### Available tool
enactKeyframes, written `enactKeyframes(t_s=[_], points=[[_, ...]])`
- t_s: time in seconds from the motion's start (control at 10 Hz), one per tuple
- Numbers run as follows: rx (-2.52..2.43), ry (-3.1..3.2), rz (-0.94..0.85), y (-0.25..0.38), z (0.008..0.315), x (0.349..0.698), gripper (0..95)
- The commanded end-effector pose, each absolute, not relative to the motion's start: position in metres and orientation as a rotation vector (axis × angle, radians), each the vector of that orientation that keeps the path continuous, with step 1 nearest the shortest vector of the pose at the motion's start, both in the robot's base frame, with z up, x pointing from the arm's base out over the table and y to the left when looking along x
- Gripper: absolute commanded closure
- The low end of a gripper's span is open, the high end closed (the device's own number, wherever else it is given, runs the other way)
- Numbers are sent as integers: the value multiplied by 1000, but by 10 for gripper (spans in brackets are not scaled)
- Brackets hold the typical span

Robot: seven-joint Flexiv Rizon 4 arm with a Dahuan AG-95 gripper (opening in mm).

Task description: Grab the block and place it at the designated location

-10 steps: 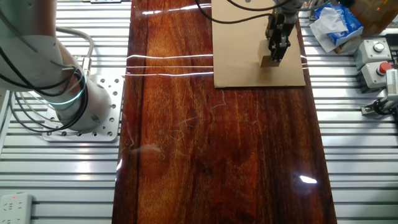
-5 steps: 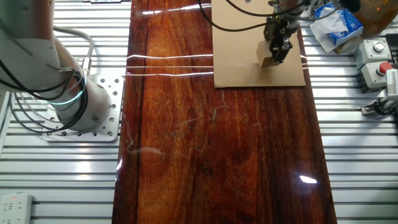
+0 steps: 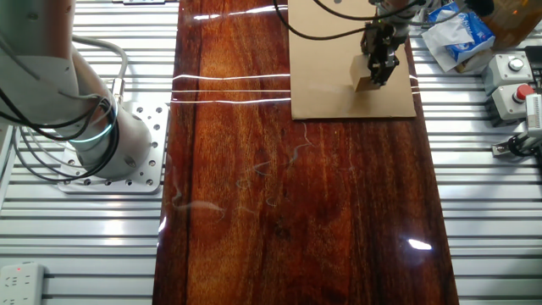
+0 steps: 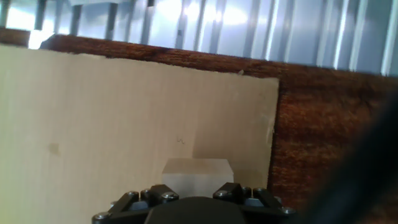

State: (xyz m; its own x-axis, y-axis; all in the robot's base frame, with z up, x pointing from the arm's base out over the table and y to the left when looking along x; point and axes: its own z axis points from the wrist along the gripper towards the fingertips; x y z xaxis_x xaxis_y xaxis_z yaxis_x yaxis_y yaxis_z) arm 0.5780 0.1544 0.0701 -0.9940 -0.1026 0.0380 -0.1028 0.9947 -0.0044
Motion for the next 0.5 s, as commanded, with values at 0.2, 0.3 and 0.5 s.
enactKeyframes(t_s=[0.2,0.3,0.5], points=[[-153,-3106,-74,155,70,578,760],[-132,-3109,-72,155,70,578,760],[-105,-3111,-72,155,70,578,760]])
